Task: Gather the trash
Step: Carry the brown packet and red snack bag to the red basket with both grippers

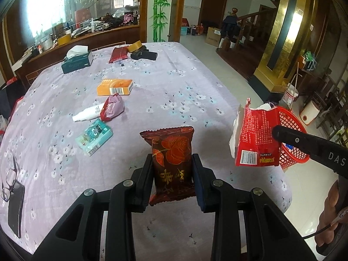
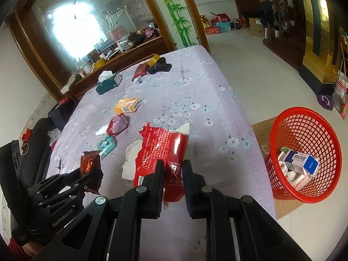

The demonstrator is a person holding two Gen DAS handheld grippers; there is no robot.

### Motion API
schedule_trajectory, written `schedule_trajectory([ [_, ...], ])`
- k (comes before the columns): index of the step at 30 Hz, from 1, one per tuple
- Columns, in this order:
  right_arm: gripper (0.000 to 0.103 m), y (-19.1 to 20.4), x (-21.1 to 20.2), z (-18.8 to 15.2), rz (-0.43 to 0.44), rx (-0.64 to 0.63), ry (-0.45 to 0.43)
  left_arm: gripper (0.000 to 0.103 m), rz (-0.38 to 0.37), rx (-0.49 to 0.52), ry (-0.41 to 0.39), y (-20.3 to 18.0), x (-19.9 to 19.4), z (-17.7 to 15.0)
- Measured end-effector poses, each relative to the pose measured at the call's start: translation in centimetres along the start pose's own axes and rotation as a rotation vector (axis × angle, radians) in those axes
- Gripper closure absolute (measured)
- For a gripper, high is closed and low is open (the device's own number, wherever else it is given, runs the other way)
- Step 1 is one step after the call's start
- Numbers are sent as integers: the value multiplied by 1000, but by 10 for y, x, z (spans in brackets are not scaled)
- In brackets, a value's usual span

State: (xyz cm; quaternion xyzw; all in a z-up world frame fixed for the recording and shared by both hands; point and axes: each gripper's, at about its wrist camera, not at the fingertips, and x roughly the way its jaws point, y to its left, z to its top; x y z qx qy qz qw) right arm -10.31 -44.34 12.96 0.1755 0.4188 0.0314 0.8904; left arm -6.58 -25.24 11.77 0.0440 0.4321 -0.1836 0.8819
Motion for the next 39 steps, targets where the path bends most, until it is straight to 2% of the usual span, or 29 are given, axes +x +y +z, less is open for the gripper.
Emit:
schedule_trajectory([
  [23, 85, -22, -14, 8, -18, 10, -16, 71, -20, 60, -3, -35, 7, 17],
  [31, 85, -56, -34, 11, -64, 73, -53, 71, -60, 118, 4, -69, 14, 28],
  [39, 85, -120, -66, 13, -164, 194, -99, 71, -178, 203, 25, -135, 28, 43],
])
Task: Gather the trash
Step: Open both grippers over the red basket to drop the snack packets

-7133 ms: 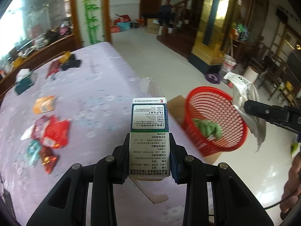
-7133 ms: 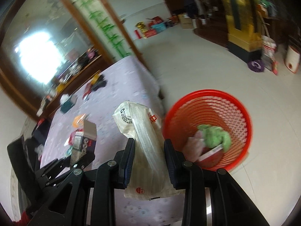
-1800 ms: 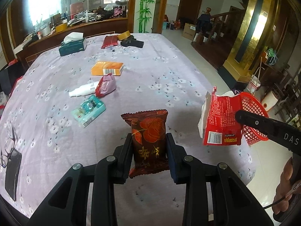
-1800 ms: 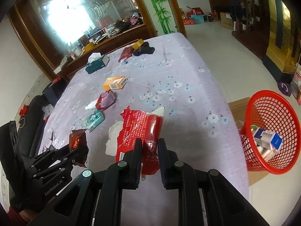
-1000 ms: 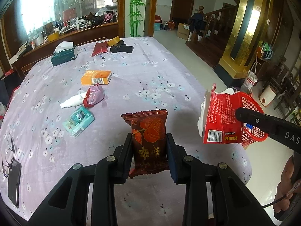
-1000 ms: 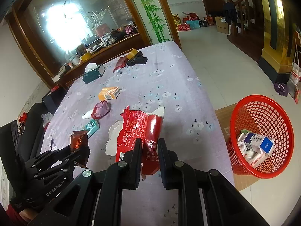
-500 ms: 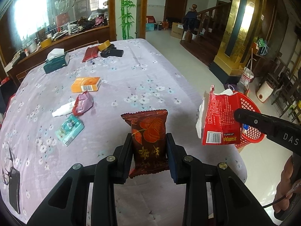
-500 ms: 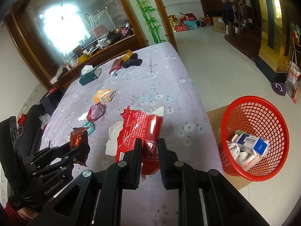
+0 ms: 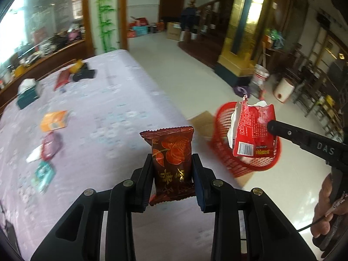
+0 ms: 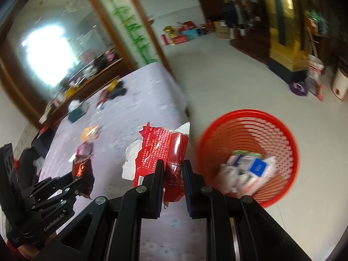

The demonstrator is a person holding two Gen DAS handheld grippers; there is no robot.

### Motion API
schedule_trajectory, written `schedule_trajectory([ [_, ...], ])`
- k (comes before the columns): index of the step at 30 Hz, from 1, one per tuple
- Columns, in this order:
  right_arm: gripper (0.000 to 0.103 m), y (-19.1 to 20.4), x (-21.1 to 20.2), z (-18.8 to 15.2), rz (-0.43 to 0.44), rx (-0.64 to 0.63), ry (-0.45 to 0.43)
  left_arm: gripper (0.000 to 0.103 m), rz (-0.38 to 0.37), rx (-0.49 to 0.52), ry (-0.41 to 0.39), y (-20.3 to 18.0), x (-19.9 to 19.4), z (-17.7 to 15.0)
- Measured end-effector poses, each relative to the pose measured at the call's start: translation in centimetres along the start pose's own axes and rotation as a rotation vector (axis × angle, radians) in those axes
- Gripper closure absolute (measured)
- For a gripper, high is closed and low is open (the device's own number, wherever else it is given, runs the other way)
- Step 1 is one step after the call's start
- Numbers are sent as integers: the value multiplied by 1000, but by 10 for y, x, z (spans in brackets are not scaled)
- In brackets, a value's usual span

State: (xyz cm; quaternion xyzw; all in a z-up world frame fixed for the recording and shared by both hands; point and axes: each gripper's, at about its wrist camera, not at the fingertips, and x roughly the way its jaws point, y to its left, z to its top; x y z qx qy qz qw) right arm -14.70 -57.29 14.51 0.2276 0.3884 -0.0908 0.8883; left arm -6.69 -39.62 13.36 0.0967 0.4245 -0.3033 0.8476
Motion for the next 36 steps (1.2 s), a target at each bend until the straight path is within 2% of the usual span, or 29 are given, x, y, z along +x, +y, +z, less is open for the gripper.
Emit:
schedule_trajectory([
  [7, 85, -64, -22, 16, -95, 81, -38, 71, -105, 52, 36, -61, 35, 22],
  [16, 85, -112, -25, 32, -152, 114, -33, 71, -165, 63, 80, -110, 84, 47],
  [17, 85, -115, -23, 33, -154, 113, -31, 70, -173, 54, 77, -112, 88, 50],
  [18, 84, -117, -19, 36, -163, 109, -27, 63, -184, 47, 75, -115, 92, 53],
  [19, 82, -118, -17, 38, -169, 106, -26, 56, -185, 44, 72, -116, 93, 55],
  [20, 82, -121, -14, 41, -172, 105, -24, 43, -180, 39, 65, -116, 94, 56],
  [21, 79, -123, -12, 42, -164, 105, -22, 41, -174, 31, 53, -115, 93, 57],
  [25, 67, -128, -13, 48, -158, 115, -36, 41, -157, 25, 33, -111, 86, 58],
  [31, 67, -117, -21, 50, -103, 109, -49, 41, -107, -11, 12, -84, 67, 48],
  [36, 67, -83, -22, 42, -26, 62, -29, 41, -68, -35, -10, -54, 48, 36],
])
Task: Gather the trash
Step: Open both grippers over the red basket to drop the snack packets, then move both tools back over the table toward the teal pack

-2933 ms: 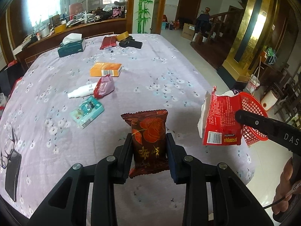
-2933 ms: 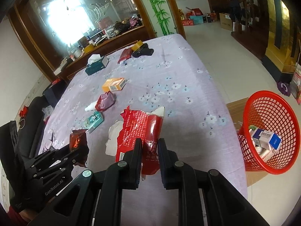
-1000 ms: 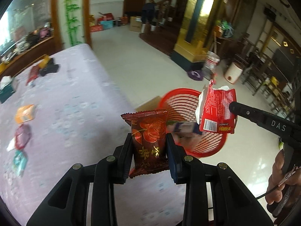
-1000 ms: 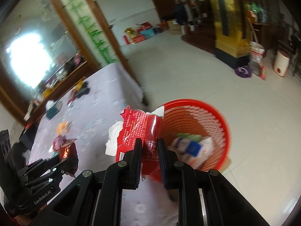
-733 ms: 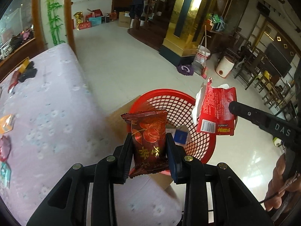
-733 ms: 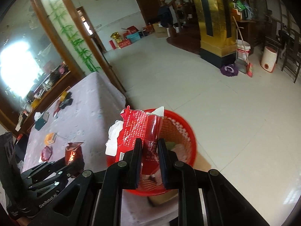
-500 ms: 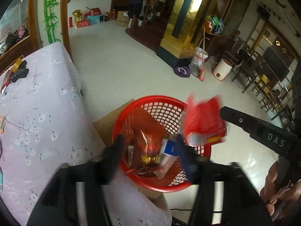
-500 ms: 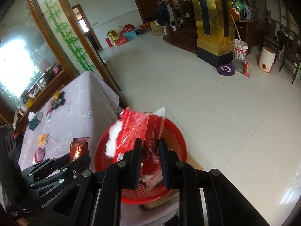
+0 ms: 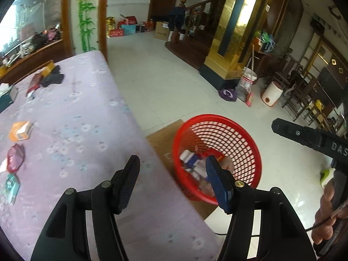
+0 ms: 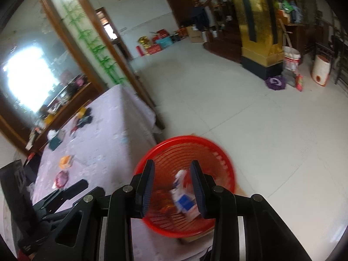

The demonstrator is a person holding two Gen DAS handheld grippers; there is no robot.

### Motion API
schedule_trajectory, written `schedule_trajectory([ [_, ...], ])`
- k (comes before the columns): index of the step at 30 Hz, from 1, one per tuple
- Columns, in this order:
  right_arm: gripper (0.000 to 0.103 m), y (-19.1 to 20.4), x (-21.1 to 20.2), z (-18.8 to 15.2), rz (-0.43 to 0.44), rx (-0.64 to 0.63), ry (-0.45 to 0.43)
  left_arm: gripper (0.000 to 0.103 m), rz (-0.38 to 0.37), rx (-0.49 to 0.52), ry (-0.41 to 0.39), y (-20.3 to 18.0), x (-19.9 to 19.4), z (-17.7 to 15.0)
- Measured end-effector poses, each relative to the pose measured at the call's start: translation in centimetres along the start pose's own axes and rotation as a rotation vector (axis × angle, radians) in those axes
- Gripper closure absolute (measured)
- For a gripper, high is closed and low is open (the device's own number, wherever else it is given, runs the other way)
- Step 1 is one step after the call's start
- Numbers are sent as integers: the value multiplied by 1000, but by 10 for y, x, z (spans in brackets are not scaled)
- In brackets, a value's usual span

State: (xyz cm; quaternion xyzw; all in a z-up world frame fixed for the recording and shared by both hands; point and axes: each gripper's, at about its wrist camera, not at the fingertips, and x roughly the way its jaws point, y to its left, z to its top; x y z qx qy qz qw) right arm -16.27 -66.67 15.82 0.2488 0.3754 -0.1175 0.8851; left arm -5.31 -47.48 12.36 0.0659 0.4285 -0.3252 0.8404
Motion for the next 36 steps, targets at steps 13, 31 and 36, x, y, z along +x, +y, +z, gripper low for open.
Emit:
schedule_trajectory([
  [13, 66, 101, -19, -37, 123, -168, 33, 41, 76, -90, -24, 98, -61, -36],
  [31, 58, 204, -5, -85, 263, -288, 126, 31, 256, -248, 46, 337, -90, -90],
  [36, 58, 220, 5, -92, 246, -302, 147, 31, 200, -267, 98, 373, -64, -88],
])
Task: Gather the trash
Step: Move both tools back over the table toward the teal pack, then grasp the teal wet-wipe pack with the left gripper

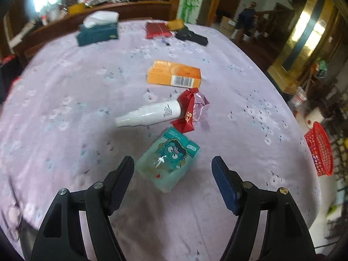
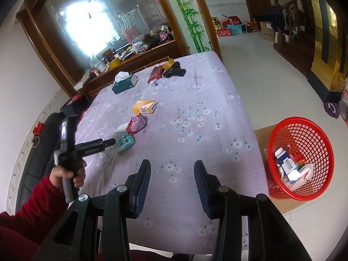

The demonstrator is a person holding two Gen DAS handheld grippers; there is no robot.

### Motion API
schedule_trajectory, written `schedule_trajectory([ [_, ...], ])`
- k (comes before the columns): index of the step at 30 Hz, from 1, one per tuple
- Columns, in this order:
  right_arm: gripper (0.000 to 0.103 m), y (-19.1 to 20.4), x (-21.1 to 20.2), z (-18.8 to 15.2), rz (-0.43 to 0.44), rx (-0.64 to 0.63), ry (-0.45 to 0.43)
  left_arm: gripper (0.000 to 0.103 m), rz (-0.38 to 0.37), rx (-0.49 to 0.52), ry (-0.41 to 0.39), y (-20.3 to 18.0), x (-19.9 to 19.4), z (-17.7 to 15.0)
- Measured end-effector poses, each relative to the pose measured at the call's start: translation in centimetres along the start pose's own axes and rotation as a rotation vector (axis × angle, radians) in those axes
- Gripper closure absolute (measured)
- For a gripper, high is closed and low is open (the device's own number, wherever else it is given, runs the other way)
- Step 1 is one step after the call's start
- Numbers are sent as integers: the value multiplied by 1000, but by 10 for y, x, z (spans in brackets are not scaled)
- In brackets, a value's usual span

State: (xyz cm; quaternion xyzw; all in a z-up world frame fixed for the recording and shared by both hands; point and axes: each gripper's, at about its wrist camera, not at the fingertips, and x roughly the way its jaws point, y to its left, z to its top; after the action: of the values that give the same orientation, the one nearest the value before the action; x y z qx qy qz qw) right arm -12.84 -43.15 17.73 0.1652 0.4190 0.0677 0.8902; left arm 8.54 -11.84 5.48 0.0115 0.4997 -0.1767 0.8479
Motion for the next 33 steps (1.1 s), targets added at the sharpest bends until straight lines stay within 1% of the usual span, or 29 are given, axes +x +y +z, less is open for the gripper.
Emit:
schedule_trajectory([
  [1, 58, 2, 3, 0, -2, 0, 5, 31, 1, 2, 5, 3, 4, 1],
  [3, 58, 5, 7, 0, -13, -2, 14, 31, -26, 16, 23, 5, 16, 5],
  [5, 58, 7, 11, 0, -23, 2, 24, 31, -13, 32, 47, 6, 26, 7],
  [6, 58, 7, 14, 0, -28, 7, 30, 31, -20, 45, 55, 4, 28, 7],
  [10, 58, 7, 21, 0, -45, 19, 44, 31, -28, 134, 79, -7, 35, 0],
  [12, 58, 7, 25, 1, -51, 22, 51, 31, -4, 199, 70, -18, 37, -6],
  [14, 58, 9, 29, 3, -52, 19, 56, 31, 19, 242, 56, -28, 38, -9],
  [16, 58, 12, 33, 5, -53, 14, 61, 31, 47, 242, 47, -31, 42, -7],
  [18, 58, 15, 38, 7, -49, 8, 67, 32, 62, 214, 38, -29, 47, -4],
  [19, 58, 16, 40, 8, -47, 5, 69, 34, 70, 195, 29, -26, 48, -3],
  [21, 58, 19, 45, 11, -39, -1, 74, 50, 96, 176, 19, -21, 49, -3],
  [22, 58, 22, 48, 12, -34, -5, 79, 53, 108, 168, 14, -19, 49, -3],
  [24, 58, 25, 54, 14, -24, -10, 88, 67, 124, 140, 2, -13, 48, -3],
  [26, 58, 29, 62, 17, -8, -12, 101, 77, 141, 97, -7, -6, 47, -4],
  [27, 58, 32, 68, 19, 5, -14, 110, 81, 138, 81, -11, -3, 44, -5],
  [30, 58, 42, 84, 27, 31, -28, 129, 89, 131, 55, -18, -1, 36, -12],
  [33, 57, 55, 109, 42, 67, -43, 149, 90, 112, 34, -31, -1, 20, -27],
])
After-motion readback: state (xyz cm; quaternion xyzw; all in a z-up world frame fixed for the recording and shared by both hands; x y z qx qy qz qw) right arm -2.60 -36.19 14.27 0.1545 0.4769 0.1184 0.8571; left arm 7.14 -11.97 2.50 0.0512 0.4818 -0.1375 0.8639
